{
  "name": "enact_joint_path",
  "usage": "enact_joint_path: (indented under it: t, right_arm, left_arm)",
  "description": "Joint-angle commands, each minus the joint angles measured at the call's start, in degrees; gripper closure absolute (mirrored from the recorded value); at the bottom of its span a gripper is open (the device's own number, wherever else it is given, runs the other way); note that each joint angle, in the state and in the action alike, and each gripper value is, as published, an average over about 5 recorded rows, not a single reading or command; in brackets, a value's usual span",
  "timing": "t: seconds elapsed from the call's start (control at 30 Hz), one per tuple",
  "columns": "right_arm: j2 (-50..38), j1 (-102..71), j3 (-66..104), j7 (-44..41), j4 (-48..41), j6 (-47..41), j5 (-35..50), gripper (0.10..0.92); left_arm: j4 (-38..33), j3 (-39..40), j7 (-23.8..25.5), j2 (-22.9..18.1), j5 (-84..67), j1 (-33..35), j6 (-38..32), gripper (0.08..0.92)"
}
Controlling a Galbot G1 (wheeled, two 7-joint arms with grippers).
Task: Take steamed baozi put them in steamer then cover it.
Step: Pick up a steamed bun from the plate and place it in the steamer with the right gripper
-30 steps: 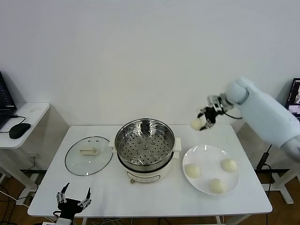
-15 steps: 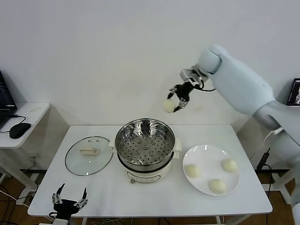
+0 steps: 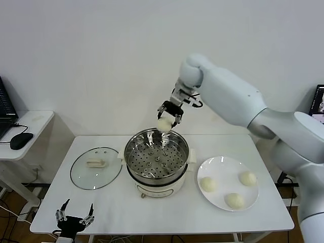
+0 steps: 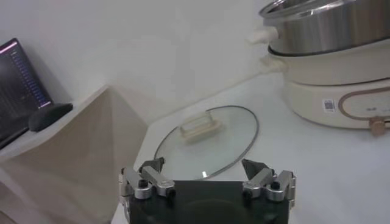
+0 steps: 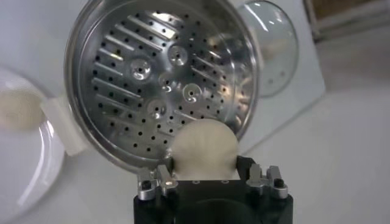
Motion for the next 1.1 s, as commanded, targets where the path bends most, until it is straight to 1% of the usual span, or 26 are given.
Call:
enact_joint_path:
  t: [0.03, 0.4, 0.9, 1.1]
  right_arm:
    - [3.01, -2.06, -1.35, 3.73, -0.28, 7.04, -10.5, 0.397]
    - [7.28, -5.55, 0.87, 6.12, -5.43, 6.97, -14.07, 0.397]
    - [10.09, -9.83, 6.11, 9.54, -11.99, 6.38, -23.23, 0.397]
    - [10.36, -10.0, 6.65, 9.19, -12.46, 6.19, -23.88, 0.397]
  left_arm:
    - [0.25, 0.01, 0.1, -0.13, -0.55, -0.27, 0.16, 0.177]
    - [1.72, 0.25, -0.03, -0.25, -0.41, -0.51, 0.21, 0.177]
    - [2.52, 0.25, -0.22, -0.11, -0.28, -0.57, 0.16, 0.177]
    - [2.85, 0.31, -0.29, -0.05, -0.22, -0.61, 0.16, 0.177]
